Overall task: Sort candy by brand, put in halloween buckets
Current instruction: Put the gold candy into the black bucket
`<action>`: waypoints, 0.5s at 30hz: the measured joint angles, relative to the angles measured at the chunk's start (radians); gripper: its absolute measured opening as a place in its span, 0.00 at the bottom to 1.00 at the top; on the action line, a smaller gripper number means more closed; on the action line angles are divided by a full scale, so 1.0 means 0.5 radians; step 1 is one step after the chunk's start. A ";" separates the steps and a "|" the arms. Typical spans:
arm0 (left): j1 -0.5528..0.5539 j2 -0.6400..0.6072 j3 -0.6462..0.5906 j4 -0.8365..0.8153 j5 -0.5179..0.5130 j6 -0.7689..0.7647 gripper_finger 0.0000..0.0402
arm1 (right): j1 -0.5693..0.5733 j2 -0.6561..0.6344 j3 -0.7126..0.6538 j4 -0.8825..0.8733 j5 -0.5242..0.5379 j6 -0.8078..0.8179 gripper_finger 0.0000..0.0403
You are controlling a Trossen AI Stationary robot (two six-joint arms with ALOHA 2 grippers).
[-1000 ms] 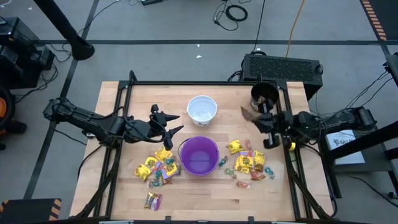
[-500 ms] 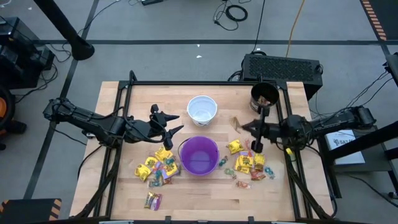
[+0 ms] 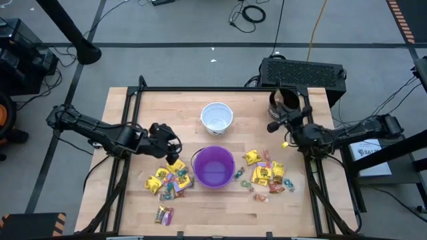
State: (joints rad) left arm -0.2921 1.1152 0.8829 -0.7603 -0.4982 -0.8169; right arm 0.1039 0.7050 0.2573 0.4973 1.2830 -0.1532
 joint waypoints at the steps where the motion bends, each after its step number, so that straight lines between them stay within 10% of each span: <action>1: -0.016 0.000 0.000 -0.081 0.014 -0.071 0.53 | -0.039 0.003 0.000 -0.109 0.005 0.095 0.00; 15: -0.565 0.023 -0.120 -0.288 0.676 -0.917 0.53 | -0.625 0.025 0.002 -0.844 -0.367 0.875 0.13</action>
State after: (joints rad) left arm -0.5747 1.1267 0.8228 -0.9043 -0.1604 -1.2756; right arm -0.2086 0.7174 0.2584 0.0754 1.0997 0.2841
